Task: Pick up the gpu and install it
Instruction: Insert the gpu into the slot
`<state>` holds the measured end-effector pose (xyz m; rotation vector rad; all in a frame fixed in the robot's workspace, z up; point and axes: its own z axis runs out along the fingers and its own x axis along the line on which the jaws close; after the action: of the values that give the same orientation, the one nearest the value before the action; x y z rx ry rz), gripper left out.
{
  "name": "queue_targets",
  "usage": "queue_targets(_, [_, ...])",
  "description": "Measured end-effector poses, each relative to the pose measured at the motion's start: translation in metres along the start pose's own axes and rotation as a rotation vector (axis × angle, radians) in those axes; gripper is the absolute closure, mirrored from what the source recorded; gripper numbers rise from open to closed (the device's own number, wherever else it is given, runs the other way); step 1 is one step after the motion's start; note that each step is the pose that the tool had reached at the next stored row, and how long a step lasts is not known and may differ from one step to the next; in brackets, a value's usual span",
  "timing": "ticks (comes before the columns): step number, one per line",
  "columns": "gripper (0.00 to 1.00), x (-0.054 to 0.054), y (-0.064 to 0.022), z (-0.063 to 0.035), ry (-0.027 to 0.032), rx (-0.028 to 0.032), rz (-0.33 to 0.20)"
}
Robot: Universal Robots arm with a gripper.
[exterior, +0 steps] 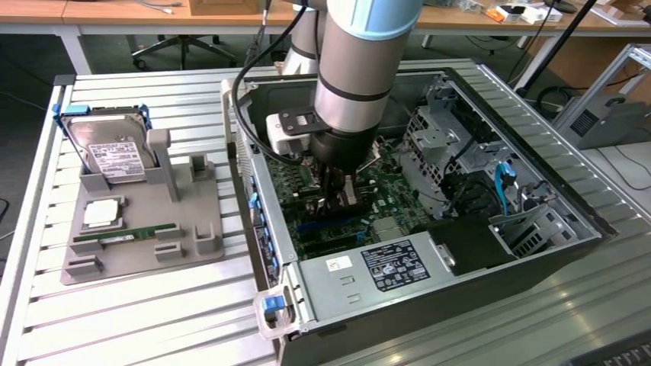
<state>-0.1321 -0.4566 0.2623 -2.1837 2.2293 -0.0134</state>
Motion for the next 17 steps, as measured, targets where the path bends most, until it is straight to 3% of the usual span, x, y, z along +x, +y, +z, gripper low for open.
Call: queue_targets(17, [0.73,0.0,0.0003,0.0047,0.0002,0.0004,0.007])
